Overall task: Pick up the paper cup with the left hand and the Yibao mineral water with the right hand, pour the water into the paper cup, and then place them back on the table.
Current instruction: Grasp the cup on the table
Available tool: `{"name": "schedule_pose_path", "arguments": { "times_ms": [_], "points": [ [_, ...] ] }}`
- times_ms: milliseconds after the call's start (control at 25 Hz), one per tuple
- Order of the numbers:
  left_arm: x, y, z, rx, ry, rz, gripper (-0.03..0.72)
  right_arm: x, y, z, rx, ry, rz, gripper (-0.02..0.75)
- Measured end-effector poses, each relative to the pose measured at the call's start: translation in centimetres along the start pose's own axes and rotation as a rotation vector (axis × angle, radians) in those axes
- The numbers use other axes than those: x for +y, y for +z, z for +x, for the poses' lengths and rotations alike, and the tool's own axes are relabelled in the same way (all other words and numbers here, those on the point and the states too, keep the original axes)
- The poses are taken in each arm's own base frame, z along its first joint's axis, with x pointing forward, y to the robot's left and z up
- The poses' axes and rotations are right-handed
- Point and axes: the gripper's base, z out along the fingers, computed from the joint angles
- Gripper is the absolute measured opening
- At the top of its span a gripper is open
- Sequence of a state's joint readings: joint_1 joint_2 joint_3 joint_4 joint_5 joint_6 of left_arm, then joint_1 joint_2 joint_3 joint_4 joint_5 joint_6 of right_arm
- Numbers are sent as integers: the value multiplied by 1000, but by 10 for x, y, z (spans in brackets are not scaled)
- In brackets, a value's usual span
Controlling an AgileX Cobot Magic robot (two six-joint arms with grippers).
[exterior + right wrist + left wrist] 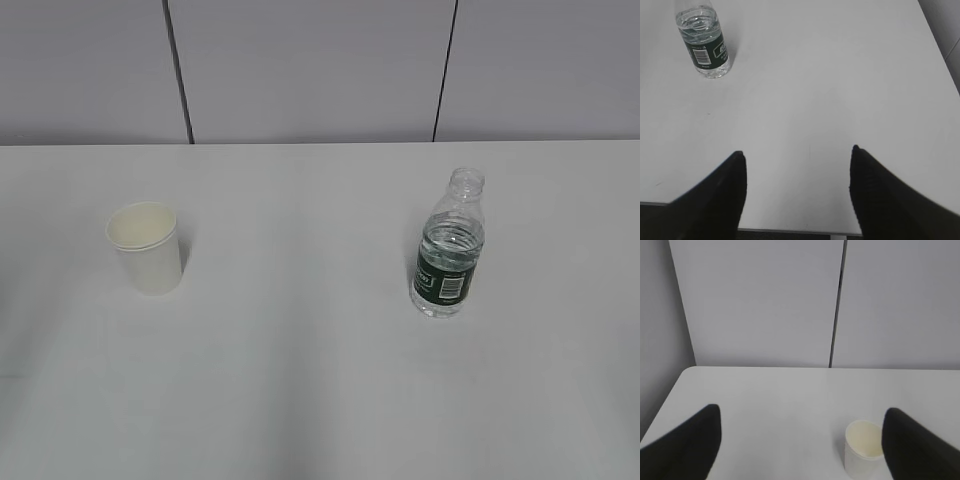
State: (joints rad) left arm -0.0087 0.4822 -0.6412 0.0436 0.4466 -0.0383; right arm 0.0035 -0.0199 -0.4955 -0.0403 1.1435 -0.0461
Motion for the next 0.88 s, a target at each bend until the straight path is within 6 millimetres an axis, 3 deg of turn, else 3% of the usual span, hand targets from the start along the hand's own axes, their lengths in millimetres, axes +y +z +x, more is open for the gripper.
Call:
{"name": "schedule_pose_path", "arguments": {
  "times_ms": [240,440,520,640,880],
  "points": [
    [-11,54,-6,-26,15,72,588,0,0,0,0,0,0,478],
    [-28,93,1,-16,38,144,552,0,0,0,0,0,0,478],
    [-34,104,11,-7,45,169,545,0,0,0,0,0,0,478],
    [-39,116,42,33,51,193,540,0,0,0,0,0,0,478],
    [-38,114,100,109,51,200,538,0,0,0,0,0,0,478]
  ]
}}
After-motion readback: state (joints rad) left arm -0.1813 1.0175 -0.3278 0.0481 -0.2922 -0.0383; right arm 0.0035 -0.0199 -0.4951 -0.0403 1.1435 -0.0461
